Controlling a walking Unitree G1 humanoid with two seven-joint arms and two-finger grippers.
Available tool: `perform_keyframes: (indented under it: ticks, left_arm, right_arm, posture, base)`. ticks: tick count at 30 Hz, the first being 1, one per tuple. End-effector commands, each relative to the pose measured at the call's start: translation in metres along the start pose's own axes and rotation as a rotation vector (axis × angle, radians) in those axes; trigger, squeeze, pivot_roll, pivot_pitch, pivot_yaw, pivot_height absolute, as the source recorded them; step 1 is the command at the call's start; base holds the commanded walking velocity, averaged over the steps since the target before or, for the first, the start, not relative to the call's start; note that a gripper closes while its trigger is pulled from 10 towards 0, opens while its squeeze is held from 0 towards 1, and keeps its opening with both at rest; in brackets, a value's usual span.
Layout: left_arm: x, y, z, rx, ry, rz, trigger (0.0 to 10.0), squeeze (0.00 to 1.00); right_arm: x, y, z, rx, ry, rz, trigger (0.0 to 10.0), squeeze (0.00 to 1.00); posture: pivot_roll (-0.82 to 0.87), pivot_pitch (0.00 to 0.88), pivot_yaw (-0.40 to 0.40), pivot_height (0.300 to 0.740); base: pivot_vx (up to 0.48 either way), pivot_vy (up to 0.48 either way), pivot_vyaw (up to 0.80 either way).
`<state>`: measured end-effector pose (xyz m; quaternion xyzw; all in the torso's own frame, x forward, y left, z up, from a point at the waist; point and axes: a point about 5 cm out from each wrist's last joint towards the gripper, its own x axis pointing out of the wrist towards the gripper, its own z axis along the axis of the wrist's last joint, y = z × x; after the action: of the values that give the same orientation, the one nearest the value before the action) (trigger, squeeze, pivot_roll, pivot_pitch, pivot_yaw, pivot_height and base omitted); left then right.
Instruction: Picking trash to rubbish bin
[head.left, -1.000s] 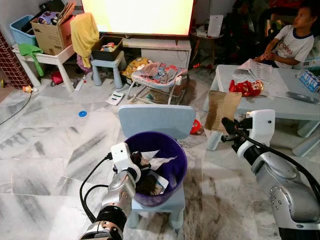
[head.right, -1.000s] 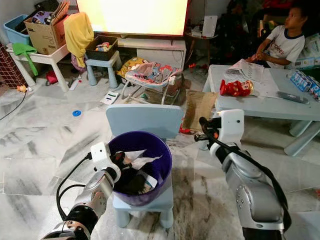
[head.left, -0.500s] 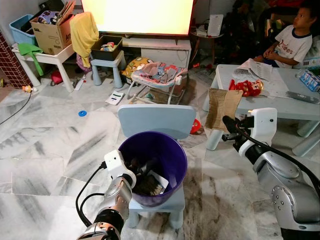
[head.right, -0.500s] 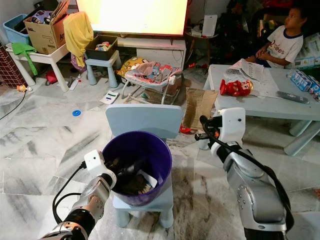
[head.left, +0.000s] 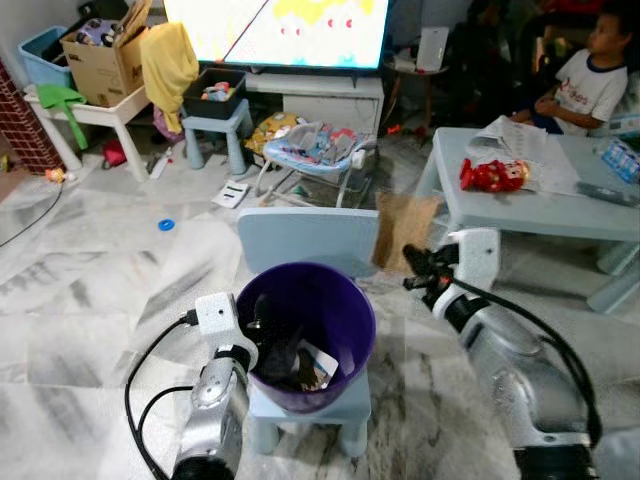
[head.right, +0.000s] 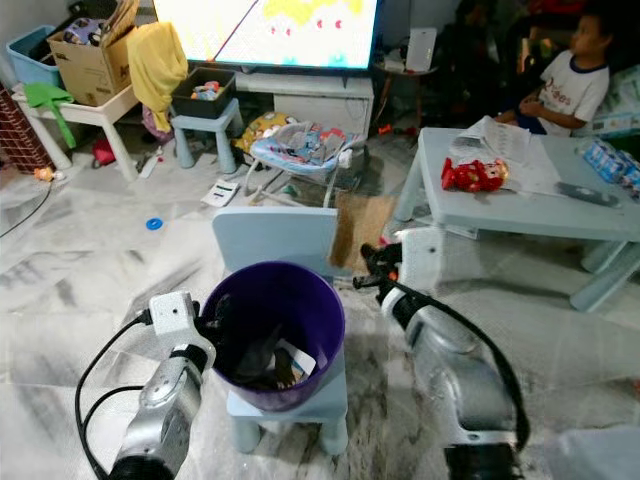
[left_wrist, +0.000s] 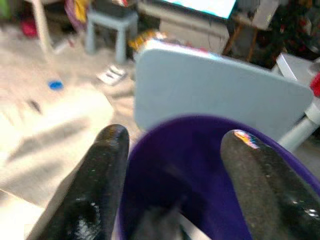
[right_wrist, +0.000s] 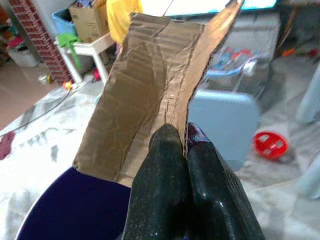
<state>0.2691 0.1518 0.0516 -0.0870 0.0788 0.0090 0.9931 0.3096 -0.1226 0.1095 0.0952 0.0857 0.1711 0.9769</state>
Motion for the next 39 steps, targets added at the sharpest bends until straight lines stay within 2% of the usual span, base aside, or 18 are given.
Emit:
perform_keyframes:
  ticks: [1,3,4,10,11,13,14,17,23,28,32,33,34,35,36,37,39]
  left_arm:
    - [-0.006,0.000,0.006,0.030,-0.001,-0.015,10.0,1.00]
    - [-0.016,0.008,0.008,0.065,0.007,-0.008,10.0,1.00]
    - [-0.027,0.015,0.008,0.083,0.027,-0.003,10.0,1.00]
    - [-0.043,0.022,0.010,0.102,0.071,-0.001,10.0,1.00]
    - [-0.046,0.022,0.009,0.106,0.088,-0.003,10.0,1.00]
    - [-0.047,0.022,0.009,0.106,0.094,-0.002,10.0,1.00]
    - [-0.049,0.022,0.011,0.109,0.111,-0.001,10.0,1.00]
    - [-0.050,0.020,0.011,0.116,0.118,-0.009,10.0,1.00]
    - [-0.051,0.018,0.014,0.113,0.145,-0.032,10.0,1.00]
    - [-0.050,0.015,0.017,0.117,0.154,-0.048,10.0,1.00]
    - [-0.048,0.014,0.021,0.121,0.145,-0.046,10.0,1.00]
    - [-0.047,0.013,0.027,0.154,0.114,-0.051,10.0,1.00]
    - [-0.047,0.013,0.027,0.154,0.114,-0.051,10.0,1.00]
    - [-0.044,0.012,0.035,0.181,0.076,-0.053,10.0,1.00]
    - [-0.041,0.010,0.041,0.183,0.050,-0.050,10.0,1.00]
    - [-0.041,0.010,0.041,0.183,0.050,-0.050,10.0,1.00]
    - [-0.034,0.007,0.051,0.167,0.014,-0.046,10.0,1.00]
  right_arm:
    - [0.008,0.005,-0.008,-0.021,0.018,0.026,10.0,0.00]
    - [0.017,0.011,-0.023,-0.031,0.065,0.049,10.0,0.00]
    - [0.023,0.019,-0.038,-0.030,0.119,0.076,10.0,0.00]
    - [0.027,0.035,-0.073,-0.016,0.266,0.146,10.0,0.00]
    - [0.025,0.039,-0.083,0.003,0.301,0.167,10.0,0.52]
    - [0.024,0.040,-0.086,0.010,0.308,0.172,10.0,0.52]
    - [0.023,0.040,-0.092,0.010,0.313,0.180,10.0,1.00]
    - [0.022,0.039,-0.096,0.030,0.319,0.177,10.0,1.00]
    - [0.022,0.032,-0.098,0.133,0.278,0.115,10.0,1.00]
    - [0.024,0.033,-0.097,0.140,0.253,0.104,10.0,1.00]
    - [0.029,0.037,-0.088,0.137,0.200,0.125,10.0,1.00]
    - [0.033,0.037,-0.077,0.128,0.148,0.140,10.0,1.00]
    - [0.033,0.037,-0.077,0.128,0.148,0.140,10.0,1.00]
    - [0.036,0.036,-0.065,0.103,0.088,0.157,10.0,1.00]
    - [0.037,0.032,-0.049,0.075,0.008,0.158,10.0,1.00]
    - [0.037,0.032,-0.049,0.075,0.008,0.158,10.0,1.00]
    - [0.032,0.022,-0.018,0.033,-0.121,0.153,10.0,1.00]
  posture:
    - [0.08,0.049,-0.035,0.740]
    - [0.10,0.048,-0.025,0.740]
    - [0.13,0.043,-0.018,0.740]
    - [0.17,0.047,-0.011,0.740]
    - [0.17,0.048,-0.008,0.740]
    - [0.17,0.047,-0.007,0.740]
    - [0.17,0.049,-0.003,0.740]
    - [0.17,0.048,0.000,0.740]
    - [0.17,0.056,0.019,0.740]
    - [0.18,0.059,0.021,0.740]
    - [0.18,0.055,0.021,0.740]
    - [0.17,0.054,0.020,0.740]
    - [0.17,0.054,0.020,0.740]
    - [0.17,0.049,0.020,0.740]
    - [0.15,0.048,0.020,0.740]
    - [0.15,0.048,0.020,0.740]
    - [0.12,0.035,0.022,0.740]
  base:
    - [0.000,0.000,0.00]
    - [0.000,0.000,0.00]
    - [0.000,0.000,0.00]
    - [0.000,0.000,0.00]
    - [0.000,0.000,0.00]
    - [0.000,0.000,0.00]
    - [0.000,0.000,0.00]
    - [0.000,0.000,0.00]
    - [0.000,0.000,0.00]
    - [0.000,0.000,0.00]
    - [0.000,0.000,0.00]
    - [0.000,0.000,0.00]
    - [0.000,0.000,0.00]
    - [0.000,0.000,0.00]
    - [0.000,0.000,0.00]
    - [0.000,0.000,0.00]
    - [0.000,0.000,0.00]
